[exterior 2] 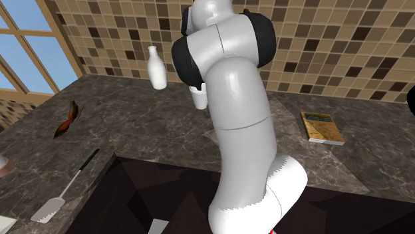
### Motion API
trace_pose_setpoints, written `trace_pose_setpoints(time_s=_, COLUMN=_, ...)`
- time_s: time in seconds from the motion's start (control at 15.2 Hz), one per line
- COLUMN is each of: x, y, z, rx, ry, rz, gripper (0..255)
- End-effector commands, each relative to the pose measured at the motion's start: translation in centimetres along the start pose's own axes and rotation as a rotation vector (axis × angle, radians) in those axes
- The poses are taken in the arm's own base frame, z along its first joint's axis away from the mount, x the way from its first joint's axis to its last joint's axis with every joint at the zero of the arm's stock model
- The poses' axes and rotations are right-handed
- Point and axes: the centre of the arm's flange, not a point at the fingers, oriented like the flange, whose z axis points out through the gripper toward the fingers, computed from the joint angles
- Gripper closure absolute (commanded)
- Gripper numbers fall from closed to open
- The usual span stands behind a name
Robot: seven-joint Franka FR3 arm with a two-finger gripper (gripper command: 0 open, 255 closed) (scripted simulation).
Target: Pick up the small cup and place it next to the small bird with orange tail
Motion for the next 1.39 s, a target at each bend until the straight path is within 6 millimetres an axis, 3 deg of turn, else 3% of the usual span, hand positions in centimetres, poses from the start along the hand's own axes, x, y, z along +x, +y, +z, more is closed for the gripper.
trace_pose_setpoints(time_s=0.0, x=0.7, y=2.7, z=0.4, rx=0.006, ry=0.003, rz=-0.002, gripper=0)
trace_pose_setpoints(time_s=0.53, x=0.7, y=2.7, z=4.4, rx=0.006, ry=0.003, rz=-0.002, gripper=0)
trace_pose_setpoints(time_s=0.99, x=0.7, y=2.7, z=4.4, rx=0.006, ry=0.003, rz=-0.002, gripper=0)
trace_pose_setpoints(time_s=1.06, x=0.7, y=2.7, z=4.4, rx=0.006, ry=0.003, rz=-0.002, gripper=255)
trace_pose_setpoints(time_s=1.32, x=0.7, y=2.7, z=4.4, rx=0.006, ry=0.003, rz=-0.002, gripper=255)
